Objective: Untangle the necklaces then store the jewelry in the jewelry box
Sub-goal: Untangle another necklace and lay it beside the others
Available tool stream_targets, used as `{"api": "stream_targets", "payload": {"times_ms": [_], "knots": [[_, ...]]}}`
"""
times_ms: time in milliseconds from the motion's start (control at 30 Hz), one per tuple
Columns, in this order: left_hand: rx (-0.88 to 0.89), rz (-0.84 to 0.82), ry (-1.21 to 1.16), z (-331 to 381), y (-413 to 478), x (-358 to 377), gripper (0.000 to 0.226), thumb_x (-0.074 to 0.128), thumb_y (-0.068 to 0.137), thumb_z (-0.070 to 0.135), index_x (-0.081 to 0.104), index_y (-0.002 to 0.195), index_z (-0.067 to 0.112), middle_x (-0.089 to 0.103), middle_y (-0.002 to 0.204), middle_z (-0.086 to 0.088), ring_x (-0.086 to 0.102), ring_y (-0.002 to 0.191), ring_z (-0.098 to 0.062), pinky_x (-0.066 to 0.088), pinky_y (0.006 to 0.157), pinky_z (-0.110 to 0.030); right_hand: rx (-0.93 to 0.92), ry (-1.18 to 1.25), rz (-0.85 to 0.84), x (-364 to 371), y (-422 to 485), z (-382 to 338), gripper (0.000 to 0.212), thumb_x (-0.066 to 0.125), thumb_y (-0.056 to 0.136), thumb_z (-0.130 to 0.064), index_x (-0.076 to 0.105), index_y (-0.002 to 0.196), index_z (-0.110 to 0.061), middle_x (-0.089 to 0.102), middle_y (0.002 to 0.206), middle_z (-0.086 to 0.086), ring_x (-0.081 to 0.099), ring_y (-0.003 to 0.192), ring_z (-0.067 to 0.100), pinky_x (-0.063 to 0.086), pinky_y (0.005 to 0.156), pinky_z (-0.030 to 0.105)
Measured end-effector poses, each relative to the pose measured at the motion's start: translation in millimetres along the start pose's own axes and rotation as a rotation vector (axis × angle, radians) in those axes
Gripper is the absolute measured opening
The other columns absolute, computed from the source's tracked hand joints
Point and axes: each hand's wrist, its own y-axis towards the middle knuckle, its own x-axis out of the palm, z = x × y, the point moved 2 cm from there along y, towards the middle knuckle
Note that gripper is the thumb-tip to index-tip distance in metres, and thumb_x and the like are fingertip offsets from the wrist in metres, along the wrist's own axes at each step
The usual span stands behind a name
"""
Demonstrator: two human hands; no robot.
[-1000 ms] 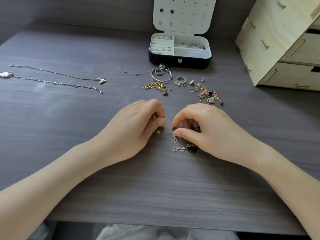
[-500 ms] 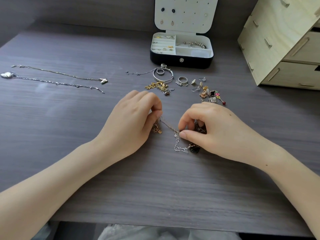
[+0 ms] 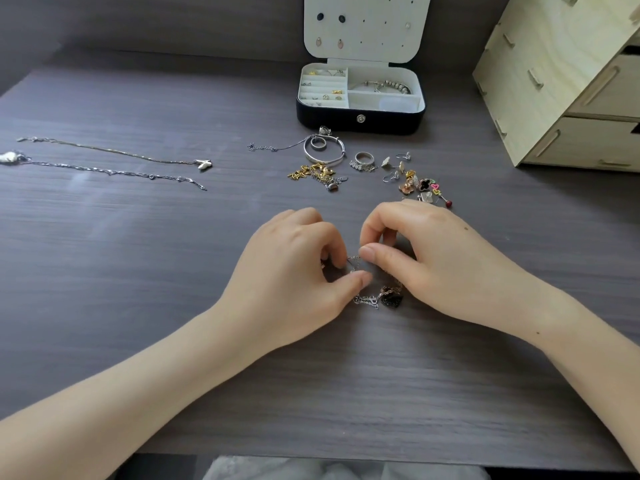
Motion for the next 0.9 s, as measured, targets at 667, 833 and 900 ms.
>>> {"api": "stream_targets", "payload": {"times_ms": [667, 833, 900], "knots": [[-0.209, -0.112, -0.286, -7, 2, -12, 0.011, 0.063, 0.082, 0.018, 0.059, 0.072, 0.02, 0.053, 0.062, 0.01, 0.047, 0.058, 0.002, 0.033, 0.056, -0.012, 0.11, 0.138, -0.177, -8, -4, 6, 0.013, 0.061, 0.085, -0.021, 0.056, 0.087, -0.033, 0.056, 0.071, -0.013, 0.048, 0.066, 0.005, 0.038, 0.062, 0.016], [-0.25, -0.134, -0.399, -8, 3, -14, 0.018, 0.065, 0.076, 0.035, 0.059, 0.07, 0.019, 0.061, 0.064, 0.008, 0.048, 0.054, -0.002, 0.036, 0.056, -0.016, 0.125, 0.155, -0.147, -7, -3, 6, 0.008, 0.062, 0.085, -0.025, 0.061, 0.079, -0.03, 0.062, 0.069, -0.01, 0.051, 0.061, 0.001, 0.038, 0.059, 0.013], [-0.271, -0.141, -0.478, -7, 5, -15, 0.028, 0.057, 0.063, 0.047, 0.057, 0.07, 0.02, 0.069, 0.076, 0.002, 0.059, 0.067, -0.016, 0.046, 0.067, -0.032, 0.124, 0.185, -0.142, -7, -3, 6, 0.007, 0.062, 0.085, -0.024, 0.063, 0.08, -0.028, 0.063, 0.069, -0.008, 0.051, 0.06, 0.001, 0.038, 0.058, 0.013]]}}
